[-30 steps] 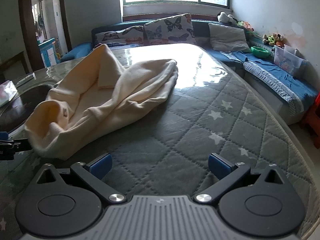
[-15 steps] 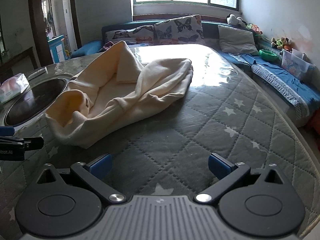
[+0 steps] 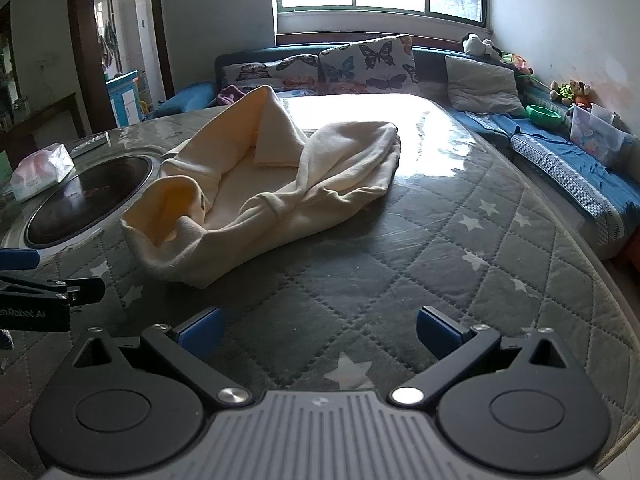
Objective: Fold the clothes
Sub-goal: 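Approach the crumpled cream sweatshirt with both grippers open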
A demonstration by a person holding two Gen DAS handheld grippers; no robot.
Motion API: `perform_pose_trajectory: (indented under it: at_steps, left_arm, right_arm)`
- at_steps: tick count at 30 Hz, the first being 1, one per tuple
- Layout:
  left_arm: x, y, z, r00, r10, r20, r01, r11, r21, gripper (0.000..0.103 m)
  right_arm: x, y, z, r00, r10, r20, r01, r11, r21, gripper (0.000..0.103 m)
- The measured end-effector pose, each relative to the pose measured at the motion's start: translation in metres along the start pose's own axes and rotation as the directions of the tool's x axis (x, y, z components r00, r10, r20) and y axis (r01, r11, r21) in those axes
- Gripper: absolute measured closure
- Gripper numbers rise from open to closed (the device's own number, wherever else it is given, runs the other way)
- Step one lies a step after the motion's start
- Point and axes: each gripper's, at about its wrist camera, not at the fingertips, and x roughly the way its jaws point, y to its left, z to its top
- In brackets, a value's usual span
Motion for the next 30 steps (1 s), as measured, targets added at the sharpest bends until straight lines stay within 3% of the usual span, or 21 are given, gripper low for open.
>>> perform_pose_trajectory:
  at_steps: [30]
  left_arm:
    - [0.000,-0.011,0.006,1.000,0.024,-0.017,-0.023,0.999,0.044,0.000]
  right_arm:
    - [0.000,0.011,0.009,1.000,0.020,0.000,-0.020,0.999,-0.033,0.000]
